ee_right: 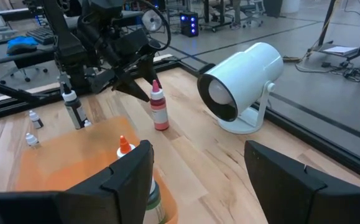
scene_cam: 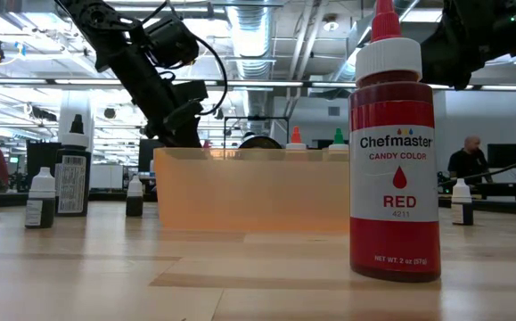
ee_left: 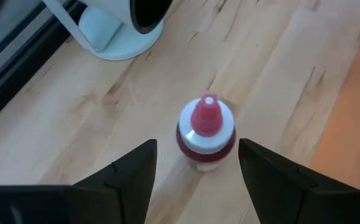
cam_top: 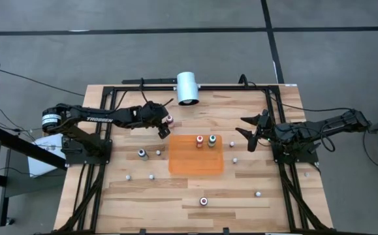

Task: Pick & Place food coloring
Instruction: Put the large pink food coloring into the orange bin

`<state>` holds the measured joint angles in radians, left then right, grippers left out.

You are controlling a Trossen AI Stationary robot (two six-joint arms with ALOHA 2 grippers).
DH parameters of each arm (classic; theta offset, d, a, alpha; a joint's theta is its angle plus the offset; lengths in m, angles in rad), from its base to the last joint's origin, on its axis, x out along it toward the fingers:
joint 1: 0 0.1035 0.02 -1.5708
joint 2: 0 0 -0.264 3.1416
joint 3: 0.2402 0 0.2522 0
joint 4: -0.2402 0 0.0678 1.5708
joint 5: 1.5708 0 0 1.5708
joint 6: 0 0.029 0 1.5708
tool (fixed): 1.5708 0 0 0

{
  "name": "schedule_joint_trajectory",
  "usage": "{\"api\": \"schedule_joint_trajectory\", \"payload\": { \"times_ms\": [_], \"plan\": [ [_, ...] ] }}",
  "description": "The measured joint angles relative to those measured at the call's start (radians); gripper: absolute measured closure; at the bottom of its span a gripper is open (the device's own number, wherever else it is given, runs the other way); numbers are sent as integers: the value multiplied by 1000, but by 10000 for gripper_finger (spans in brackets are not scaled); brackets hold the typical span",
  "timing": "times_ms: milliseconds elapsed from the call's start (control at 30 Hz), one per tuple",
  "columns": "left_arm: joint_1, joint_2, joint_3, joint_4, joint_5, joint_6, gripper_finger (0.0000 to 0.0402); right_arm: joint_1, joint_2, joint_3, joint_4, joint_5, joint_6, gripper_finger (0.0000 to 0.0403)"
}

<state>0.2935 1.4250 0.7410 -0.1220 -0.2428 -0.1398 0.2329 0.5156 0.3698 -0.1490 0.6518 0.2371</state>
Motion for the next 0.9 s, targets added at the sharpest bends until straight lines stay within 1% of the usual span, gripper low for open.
{"api": "schedule_joint_trajectory", "payload": {
  "times_ms": [133, 267, 333, 467, 600, 900],
  "plan": [
    [0, 1, 0, 0, 17, -1, 181, 0, 0, 0, 0, 0, 0, 163],
    [0, 45, -1, 11, 30, -12, 181, 0, 1, 0, 0, 0, 0, 163],
    [0, 81, -1, 47, 52, -30, 181, 0, 2, 0, -5, 0, 0, 163],
    [0, 130, -1, 127, 54, -39, 181, 0, 2, 0, -5, 0, 0, 163],
    [0, 155, 0, 154, 50, -43, 181, 0, 2, 0, -5, 0, 1, 163],
    [0, 183, 0, 142, 54, -48, 181, 0, 2, 0, -9, 1, 0, 163]
  ]
}}
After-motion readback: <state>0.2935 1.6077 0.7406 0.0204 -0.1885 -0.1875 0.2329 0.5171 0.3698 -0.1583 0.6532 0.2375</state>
